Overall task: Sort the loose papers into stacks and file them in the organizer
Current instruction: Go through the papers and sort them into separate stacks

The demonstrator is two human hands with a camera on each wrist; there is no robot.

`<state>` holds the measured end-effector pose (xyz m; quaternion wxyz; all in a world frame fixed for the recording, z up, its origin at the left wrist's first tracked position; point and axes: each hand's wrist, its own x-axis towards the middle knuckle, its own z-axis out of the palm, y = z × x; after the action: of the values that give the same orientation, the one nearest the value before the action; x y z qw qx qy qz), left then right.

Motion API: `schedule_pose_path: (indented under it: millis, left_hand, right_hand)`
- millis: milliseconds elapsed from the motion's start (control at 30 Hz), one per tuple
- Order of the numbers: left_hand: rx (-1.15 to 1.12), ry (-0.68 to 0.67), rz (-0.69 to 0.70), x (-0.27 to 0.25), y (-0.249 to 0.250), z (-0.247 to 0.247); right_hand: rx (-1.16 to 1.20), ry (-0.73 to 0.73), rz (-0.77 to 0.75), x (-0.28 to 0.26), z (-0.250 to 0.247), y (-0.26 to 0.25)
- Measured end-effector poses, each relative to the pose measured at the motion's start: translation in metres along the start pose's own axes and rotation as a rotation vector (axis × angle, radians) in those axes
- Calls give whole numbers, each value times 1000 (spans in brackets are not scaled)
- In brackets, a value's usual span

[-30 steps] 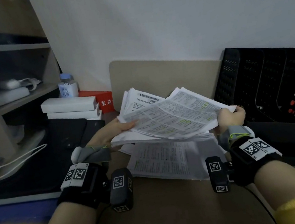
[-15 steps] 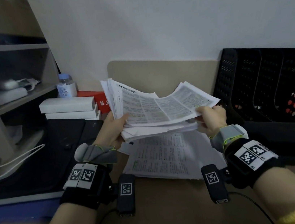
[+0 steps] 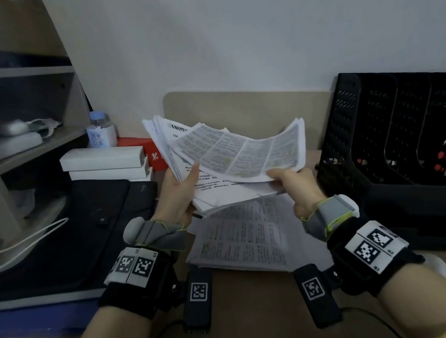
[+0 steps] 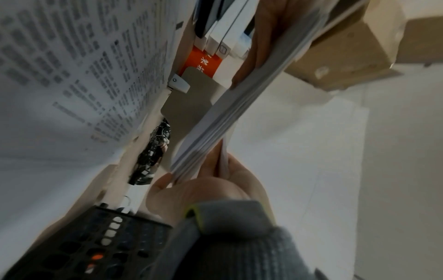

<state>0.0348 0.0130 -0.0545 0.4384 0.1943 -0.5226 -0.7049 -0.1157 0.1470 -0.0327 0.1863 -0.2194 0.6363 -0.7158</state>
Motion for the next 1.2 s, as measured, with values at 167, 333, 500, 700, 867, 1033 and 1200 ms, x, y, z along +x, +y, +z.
schedule_pose_path:
  millis: [167,333,500,700,867,1033,1200]
  left_hand:
    - [-1,22,68,0,-3,4]
    - [7,37,98,-4,-6,5]
    - [-5,74,60,-2,-9,2]
    - [17,63,79,3,-8,-6]
    - [104,-76,70,4,-3,-14]
    - [81,-53,60,4,-8,-10]
    - [36,-45,98,4,-9,-10]
  right_hand:
    - [-38,-188,-56,-17,16,3]
    - [-13,-295,-55,-31,35,10]
    - [-47,-344,-5,-31,30,5]
    - [-70,-257,220,-9,-2,-9]
    - [-93,-253,306,-3,-14,0]
    - [-104,-153,254,-3,-9,10]
    - [-87,-50,218,-9,-1,15]
